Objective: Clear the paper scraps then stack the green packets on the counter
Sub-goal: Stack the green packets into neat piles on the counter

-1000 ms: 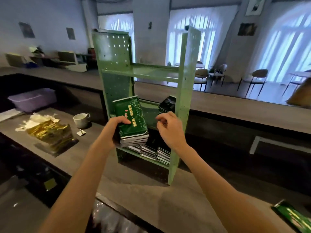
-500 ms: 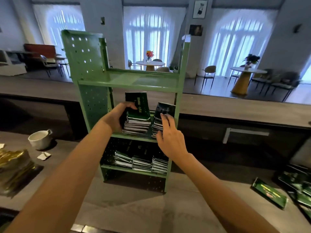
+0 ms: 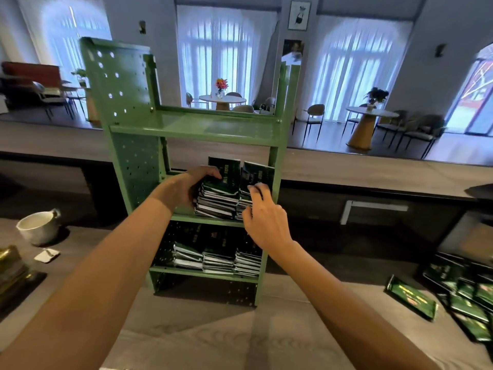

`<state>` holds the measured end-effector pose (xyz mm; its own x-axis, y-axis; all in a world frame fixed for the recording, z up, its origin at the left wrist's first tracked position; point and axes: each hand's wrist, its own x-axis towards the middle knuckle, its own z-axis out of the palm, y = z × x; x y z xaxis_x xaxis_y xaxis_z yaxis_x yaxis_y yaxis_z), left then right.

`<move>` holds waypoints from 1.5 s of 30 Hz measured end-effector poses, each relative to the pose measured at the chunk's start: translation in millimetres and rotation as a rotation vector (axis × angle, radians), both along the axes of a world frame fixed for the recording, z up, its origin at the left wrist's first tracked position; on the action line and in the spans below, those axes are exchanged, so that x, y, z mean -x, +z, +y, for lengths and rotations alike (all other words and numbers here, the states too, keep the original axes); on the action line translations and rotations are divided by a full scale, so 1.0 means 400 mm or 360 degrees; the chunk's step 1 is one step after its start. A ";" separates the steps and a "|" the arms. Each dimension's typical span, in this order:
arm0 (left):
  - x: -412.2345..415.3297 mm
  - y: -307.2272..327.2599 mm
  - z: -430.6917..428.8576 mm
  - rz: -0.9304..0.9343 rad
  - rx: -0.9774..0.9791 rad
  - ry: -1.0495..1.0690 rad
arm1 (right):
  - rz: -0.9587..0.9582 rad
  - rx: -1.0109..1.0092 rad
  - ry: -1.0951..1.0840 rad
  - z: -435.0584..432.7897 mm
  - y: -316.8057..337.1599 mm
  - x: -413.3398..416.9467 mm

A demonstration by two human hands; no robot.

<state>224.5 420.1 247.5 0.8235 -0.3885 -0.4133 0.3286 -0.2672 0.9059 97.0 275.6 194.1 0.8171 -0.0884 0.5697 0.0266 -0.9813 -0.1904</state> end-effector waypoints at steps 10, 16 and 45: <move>-0.012 -0.026 0.018 -0.0168 0.0031 0.0165 | -0.0210 0.0069 0.0017 -0.012 -0.027 -0.021; 0.003 -0.024 -0.003 -0.0200 -0.0050 0.0061 | -0.0214 0.0026 0.0017 -0.018 -0.029 -0.026; 0.345 -0.044 -0.082 -0.1932 -0.0356 0.0698 | -0.0639 -0.0018 0.0291 -0.125 -0.110 0.125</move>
<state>86.7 387.5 229.8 0.7542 -0.0148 0.6565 -0.5628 -0.5296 0.6347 47.1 225.7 150.2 0.5336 0.0291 0.8452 0.2737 -0.9516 -0.1400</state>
